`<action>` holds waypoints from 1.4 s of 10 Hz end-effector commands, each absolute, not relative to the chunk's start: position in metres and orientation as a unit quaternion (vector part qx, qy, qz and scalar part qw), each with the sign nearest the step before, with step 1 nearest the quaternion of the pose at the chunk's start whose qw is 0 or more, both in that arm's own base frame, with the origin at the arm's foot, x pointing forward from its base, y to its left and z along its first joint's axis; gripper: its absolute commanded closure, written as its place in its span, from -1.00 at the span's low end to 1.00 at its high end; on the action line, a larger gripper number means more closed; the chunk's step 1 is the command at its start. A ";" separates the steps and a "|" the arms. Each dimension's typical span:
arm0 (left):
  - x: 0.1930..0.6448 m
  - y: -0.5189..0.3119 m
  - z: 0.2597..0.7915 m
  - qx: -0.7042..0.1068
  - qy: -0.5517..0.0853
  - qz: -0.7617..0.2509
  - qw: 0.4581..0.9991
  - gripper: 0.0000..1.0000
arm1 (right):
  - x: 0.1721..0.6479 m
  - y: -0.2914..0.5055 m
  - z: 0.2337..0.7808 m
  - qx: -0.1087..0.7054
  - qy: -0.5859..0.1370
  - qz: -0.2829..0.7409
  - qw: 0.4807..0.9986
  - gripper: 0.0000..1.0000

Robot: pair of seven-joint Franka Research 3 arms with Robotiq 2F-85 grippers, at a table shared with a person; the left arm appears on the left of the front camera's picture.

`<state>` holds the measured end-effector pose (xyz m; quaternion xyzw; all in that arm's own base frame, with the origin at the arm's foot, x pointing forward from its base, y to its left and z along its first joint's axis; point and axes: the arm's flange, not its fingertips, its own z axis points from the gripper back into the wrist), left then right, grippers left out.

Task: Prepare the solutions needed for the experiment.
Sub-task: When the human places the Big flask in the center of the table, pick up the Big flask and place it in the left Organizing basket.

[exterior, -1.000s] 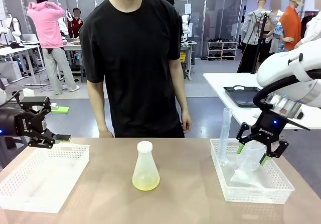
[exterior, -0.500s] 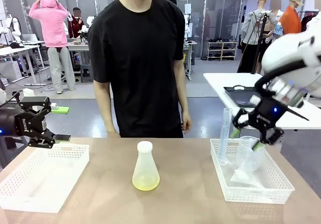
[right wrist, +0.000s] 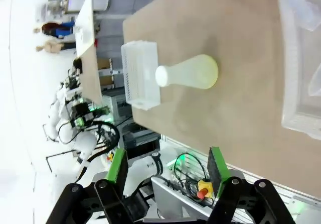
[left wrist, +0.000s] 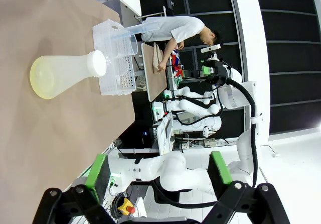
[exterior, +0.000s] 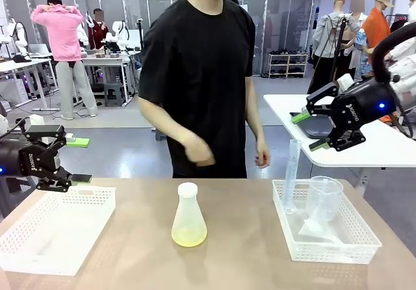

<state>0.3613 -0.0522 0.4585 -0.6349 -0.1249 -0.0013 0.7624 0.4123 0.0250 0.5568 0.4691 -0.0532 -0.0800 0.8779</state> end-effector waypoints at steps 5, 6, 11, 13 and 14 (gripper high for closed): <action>0.361 -0.052 0.458 -0.635 -0.125 -0.001 0.762 -1.00 | 0.407 0.025 0.554 0.476 -0.045 -0.070 0.876 -0.61; 0.396 -0.053 0.455 -0.627 -0.192 -0.055 0.753 -1.00 | 0.407 0.025 0.554 0.476 -0.045 -0.070 0.876 -0.61; 0.467 -0.072 0.432 -0.611 -0.239 -0.212 0.724 -1.00 | 0.407 0.025 0.554 0.476 -0.045 -0.070 0.876 -0.61; 0.449 -0.066 0.439 -0.615 -0.242 -0.201 0.723 -1.00 | 0.407 0.025 0.554 0.476 -0.045 -0.070 0.876 -0.61; 0.449 -0.066 0.439 -0.615 -0.242 -0.201 0.723 -1.00 | 0.407 0.025 0.554 0.476 -0.045 -0.070 0.876 -0.61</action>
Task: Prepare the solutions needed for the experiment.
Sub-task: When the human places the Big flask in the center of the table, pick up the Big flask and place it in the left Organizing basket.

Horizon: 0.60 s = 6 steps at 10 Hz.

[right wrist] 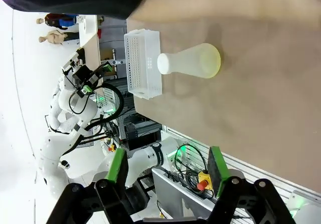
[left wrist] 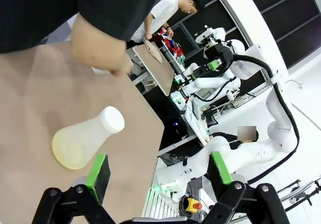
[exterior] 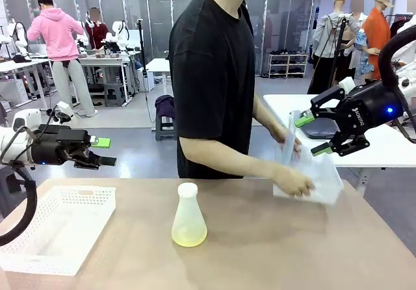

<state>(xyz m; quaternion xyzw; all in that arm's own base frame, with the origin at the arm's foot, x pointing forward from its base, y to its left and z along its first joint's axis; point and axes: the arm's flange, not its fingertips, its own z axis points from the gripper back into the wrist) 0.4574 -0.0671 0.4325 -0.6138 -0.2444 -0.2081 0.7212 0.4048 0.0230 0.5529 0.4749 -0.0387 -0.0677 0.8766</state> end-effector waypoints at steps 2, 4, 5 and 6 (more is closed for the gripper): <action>0.449 -0.066 0.439 -0.615 -0.242 -0.201 0.723 -1.00 | 0.407 0.025 0.554 0.476 -0.045 -0.070 0.876 -0.61; 0.478 -0.081 0.426 -0.626 -0.287 -0.265 0.675 -1.00 | 0.407 0.025 0.554 0.476 -0.045 -0.070 0.876 -0.61; 0.489 -0.093 0.420 -0.608 -0.312 -0.329 0.652 -1.00 | 0.407 0.025 0.554 0.476 -0.045 -0.070 0.876 -0.61; 0.501 -0.101 0.414 -0.605 -0.323 -0.378 0.622 -1.00 | 0.407 0.025 0.554 0.476 -0.045 -0.070 0.876 -0.61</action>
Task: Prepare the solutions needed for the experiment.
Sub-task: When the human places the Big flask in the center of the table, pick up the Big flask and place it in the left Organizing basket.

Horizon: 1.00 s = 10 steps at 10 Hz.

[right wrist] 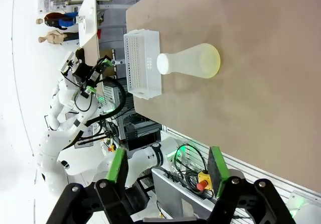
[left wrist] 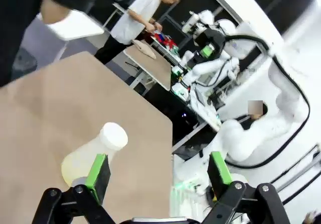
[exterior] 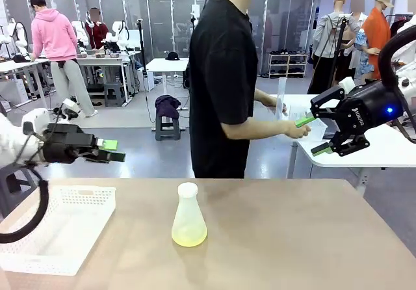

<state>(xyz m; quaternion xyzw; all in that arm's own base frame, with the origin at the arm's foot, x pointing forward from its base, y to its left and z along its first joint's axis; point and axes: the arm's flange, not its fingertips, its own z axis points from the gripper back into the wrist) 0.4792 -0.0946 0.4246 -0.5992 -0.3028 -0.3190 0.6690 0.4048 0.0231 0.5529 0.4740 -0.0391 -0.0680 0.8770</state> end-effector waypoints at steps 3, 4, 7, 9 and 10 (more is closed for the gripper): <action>0.529 -0.118 0.387 -0.585 -0.356 -0.435 0.585 -1.00 | 0.407 0.025 0.554 0.476 -0.045 -0.070 0.876 -0.61; 0.506 -0.117 0.405 -0.579 -0.347 -0.403 0.618 -1.00 | 0.407 0.025 0.554 0.476 -0.045 -0.070 0.876 -0.61; 0.506 -0.117 0.405 -0.579 -0.347 -0.403 0.618 -1.00 | 0.407 0.025 0.554 0.476 -0.045 -0.070 0.876 -0.61; 0.513 -0.117 0.401 -0.579 -0.351 -0.408 0.612 -1.00 | 0.407 0.025 0.554 0.476 -0.045 -0.070 0.876 -0.61; 0.525 -0.129 0.383 -0.586 -0.335 -0.428 0.600 -1.00 | 0.407 0.025 0.554 0.476 -0.045 -0.070 0.876 -0.61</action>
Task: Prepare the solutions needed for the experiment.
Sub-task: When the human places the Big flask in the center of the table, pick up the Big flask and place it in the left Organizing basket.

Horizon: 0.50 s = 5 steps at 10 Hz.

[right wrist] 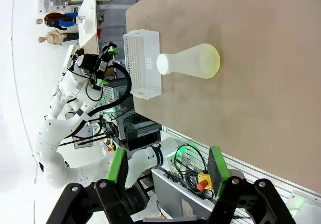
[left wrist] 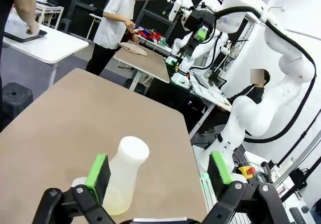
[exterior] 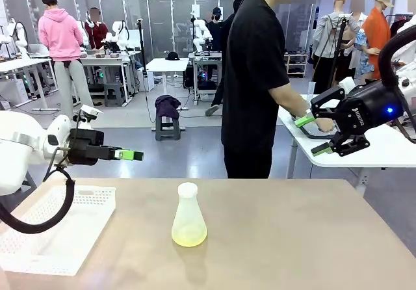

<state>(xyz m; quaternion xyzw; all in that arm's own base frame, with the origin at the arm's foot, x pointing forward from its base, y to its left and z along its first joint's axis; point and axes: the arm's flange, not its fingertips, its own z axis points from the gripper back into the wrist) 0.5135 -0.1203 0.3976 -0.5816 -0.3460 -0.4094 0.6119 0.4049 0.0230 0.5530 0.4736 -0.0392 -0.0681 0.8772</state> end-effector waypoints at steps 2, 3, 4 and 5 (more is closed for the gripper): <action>0.528 -0.157 0.369 -0.569 -0.367 -0.498 0.541 -1.00 | 0.407 0.025 0.554 0.476 -0.045 -0.070 0.876 -0.61; 0.528 -0.165 0.364 -0.553 -0.389 -0.527 0.514 -1.00 | 0.407 0.025 0.554 0.476 -0.045 -0.070 0.876 -0.61; 0.530 -0.171 0.360 -0.547 -0.412 -0.538 0.492 -1.00 | 0.407 0.025 0.554 0.476 -0.045 -0.070 0.876 -0.61; 0.532 -0.176 0.355 -0.528 -0.431 -0.552 0.481 -1.00 | 0.407 0.025 0.554 0.476 -0.045 -0.070 0.876 -0.61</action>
